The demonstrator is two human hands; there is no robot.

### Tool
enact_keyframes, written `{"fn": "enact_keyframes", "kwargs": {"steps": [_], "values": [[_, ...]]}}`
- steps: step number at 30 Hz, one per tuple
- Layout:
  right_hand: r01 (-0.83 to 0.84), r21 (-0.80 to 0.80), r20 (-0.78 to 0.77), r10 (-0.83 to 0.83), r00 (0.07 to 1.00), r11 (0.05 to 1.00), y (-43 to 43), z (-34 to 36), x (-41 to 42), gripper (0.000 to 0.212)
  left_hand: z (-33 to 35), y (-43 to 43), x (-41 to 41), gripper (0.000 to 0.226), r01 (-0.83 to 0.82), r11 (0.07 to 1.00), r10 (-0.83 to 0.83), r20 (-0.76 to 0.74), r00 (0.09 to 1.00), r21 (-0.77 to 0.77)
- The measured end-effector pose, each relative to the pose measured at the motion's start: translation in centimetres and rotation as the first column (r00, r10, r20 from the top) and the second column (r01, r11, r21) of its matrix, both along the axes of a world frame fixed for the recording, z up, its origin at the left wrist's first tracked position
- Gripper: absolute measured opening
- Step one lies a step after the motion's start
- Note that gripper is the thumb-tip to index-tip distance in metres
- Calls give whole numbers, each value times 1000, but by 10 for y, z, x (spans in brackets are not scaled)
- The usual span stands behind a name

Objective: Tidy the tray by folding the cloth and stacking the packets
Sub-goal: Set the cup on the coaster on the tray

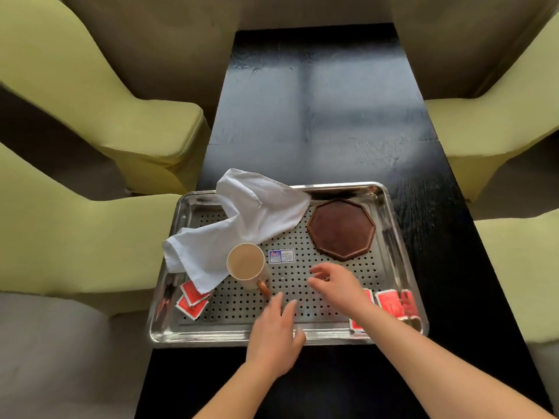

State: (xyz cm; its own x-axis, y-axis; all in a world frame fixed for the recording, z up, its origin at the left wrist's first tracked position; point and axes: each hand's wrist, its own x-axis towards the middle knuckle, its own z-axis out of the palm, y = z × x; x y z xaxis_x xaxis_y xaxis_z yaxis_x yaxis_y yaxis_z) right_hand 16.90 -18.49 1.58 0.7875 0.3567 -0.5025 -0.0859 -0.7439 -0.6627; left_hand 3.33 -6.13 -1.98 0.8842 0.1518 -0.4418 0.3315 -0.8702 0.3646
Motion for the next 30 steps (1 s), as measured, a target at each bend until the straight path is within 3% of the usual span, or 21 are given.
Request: {"fn": "enact_keyframes", "kwargs": {"steps": [4,9,16,26,30], "values": [[-126,-30,42,127,991,992,30,4,-25,45,-4,31,-31,54,-89,988,87,20,996,129],[-155,-87,54,160,986,984,69,0,-42,51,-13,65,-43,49,-170,957,181,-27,983,236],[-154,-202,110,179,978,967,100,-16,-52,22,-30,78,-47,58,-213,942,245,-98,965,260],[130,27,177,-133,975,991,53,-4,-34,27,-34,83,-45,60,-245,951,266,-97,959,188],[250,39,220,-252,942,968,20,5,2,28,-33,85,-36,59,-257,950,278,-111,954,176]]}}
